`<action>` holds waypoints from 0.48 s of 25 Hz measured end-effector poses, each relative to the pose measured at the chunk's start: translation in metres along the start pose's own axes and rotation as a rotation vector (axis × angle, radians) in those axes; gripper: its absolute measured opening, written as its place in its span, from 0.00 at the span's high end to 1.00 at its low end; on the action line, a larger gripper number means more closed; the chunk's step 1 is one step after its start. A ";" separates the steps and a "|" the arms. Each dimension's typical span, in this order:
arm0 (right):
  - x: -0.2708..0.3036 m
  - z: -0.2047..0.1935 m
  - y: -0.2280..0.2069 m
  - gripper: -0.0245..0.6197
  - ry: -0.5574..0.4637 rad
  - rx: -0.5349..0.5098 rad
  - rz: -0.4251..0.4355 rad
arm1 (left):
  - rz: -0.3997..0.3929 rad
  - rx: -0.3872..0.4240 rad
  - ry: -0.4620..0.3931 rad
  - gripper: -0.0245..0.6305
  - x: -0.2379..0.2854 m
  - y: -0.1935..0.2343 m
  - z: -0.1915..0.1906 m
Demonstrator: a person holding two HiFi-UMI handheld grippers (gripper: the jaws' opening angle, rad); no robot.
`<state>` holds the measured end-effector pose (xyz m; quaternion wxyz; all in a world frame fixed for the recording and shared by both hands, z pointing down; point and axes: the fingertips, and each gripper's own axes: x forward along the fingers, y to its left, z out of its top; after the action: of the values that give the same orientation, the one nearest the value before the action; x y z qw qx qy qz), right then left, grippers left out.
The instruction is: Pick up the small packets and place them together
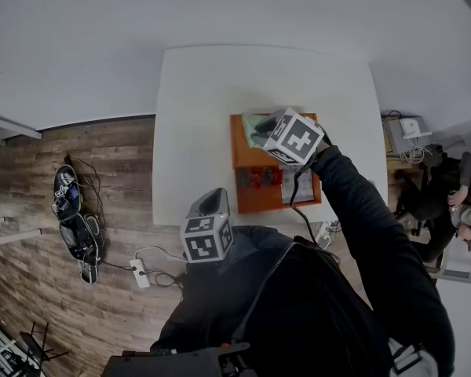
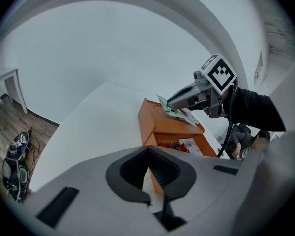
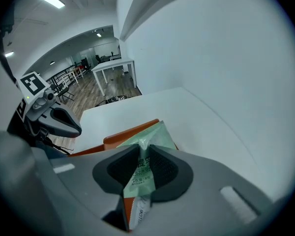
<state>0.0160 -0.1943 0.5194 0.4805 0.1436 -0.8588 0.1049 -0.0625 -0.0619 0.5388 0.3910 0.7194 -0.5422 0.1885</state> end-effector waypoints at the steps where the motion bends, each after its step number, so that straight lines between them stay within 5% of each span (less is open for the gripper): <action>1: 0.000 -0.001 0.000 0.85 -0.001 -0.001 -0.005 | 0.000 0.000 0.000 0.96 0.000 0.000 0.000; 12: -0.017 0.012 -0.009 0.85 -0.074 0.008 -0.038 | -0.005 0.008 0.000 0.96 0.000 -0.002 0.002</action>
<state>0.0186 -0.2039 0.4989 0.4499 0.1659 -0.8725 0.0939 -0.0610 -0.0635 0.5372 0.3885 0.7225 -0.5395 0.1898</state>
